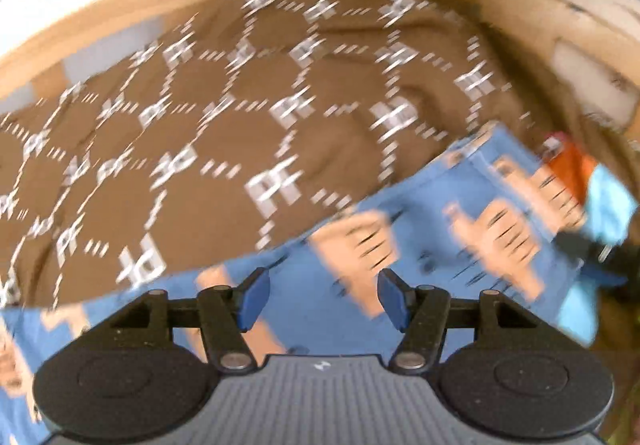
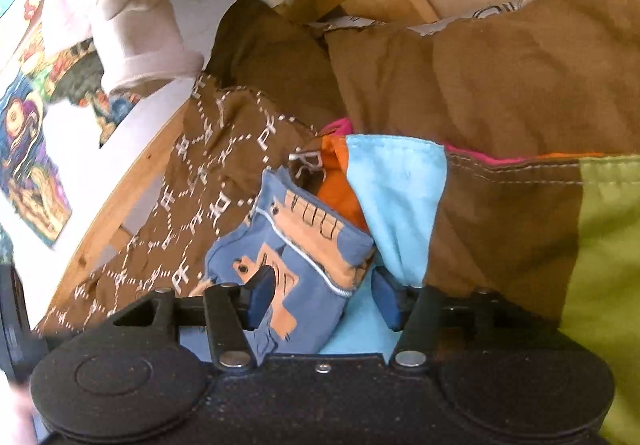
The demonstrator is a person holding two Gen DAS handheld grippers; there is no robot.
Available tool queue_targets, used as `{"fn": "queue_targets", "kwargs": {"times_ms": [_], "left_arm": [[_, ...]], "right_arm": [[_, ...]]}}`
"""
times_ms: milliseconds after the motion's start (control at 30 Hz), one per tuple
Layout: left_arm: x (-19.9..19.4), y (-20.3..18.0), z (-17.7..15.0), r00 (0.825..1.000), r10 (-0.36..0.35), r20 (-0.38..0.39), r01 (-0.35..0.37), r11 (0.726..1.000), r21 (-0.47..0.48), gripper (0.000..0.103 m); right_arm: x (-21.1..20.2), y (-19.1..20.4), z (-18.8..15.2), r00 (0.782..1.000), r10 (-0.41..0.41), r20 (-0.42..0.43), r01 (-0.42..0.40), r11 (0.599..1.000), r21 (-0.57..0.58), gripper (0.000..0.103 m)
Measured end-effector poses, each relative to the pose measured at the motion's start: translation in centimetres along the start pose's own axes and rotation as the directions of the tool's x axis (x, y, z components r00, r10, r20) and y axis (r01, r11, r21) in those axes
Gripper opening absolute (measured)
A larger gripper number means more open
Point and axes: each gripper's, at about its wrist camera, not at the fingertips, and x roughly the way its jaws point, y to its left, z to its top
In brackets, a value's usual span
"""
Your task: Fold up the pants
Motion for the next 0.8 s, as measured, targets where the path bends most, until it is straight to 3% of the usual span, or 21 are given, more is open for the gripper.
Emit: {"fn": "queue_targets", "kwargs": {"times_ms": [200, 233, 267, 367, 533, 633, 800], "left_arm": [[0.6, 0.7, -0.6, 1.000, -0.012, 0.017, 0.012, 1.000, -0.013, 0.066], [0.8, 0.6, -0.6, 1.000, -0.013, 0.017, 0.013, 1.000, -0.015, 0.066], [0.7, 0.9, -0.6, 1.000, -0.019, 0.018, 0.019, 0.999, -0.028, 0.066], [0.3, 1.9, -0.4, 0.998, -0.058, 0.029, 0.061, 0.990, -0.126, 0.067], [-0.5, 4.0, -0.3, 0.990, -0.134, 0.032, 0.137, 0.951, -0.278, 0.071], [-1.4, 5.6, -0.6, 0.980, -0.196, 0.039, 0.197, 0.909, -0.368, 0.076], [-2.6, 8.3, -0.9, 0.946, -0.319, 0.067, 0.311, 0.823, -0.476, 0.081]], "right_arm": [[0.2, -0.2, -0.6, 0.996, -0.024, 0.090, 0.014, 0.994, 0.106, 0.051], [0.2, -0.5, -0.6, 0.995, -0.030, 0.091, 0.020, 0.993, 0.118, 0.041], [0.2, -0.7, -0.5, 0.995, -0.045, 0.087, 0.033, 0.991, 0.126, 0.023], [0.1, -1.6, -0.2, 0.996, -0.046, 0.072, 0.035, 0.989, 0.147, 0.013], [-0.6, 1.6, -0.5, 0.991, -0.086, 0.103, 0.098, 0.989, -0.113, 0.011], [-1.0, 4.4, -1.4, 0.985, -0.087, 0.149, 0.131, 0.939, -0.317, 0.010], [-1.8, 8.8, -4.5, 0.978, -0.024, 0.209, 0.156, 0.751, -0.642, 0.010]]}}
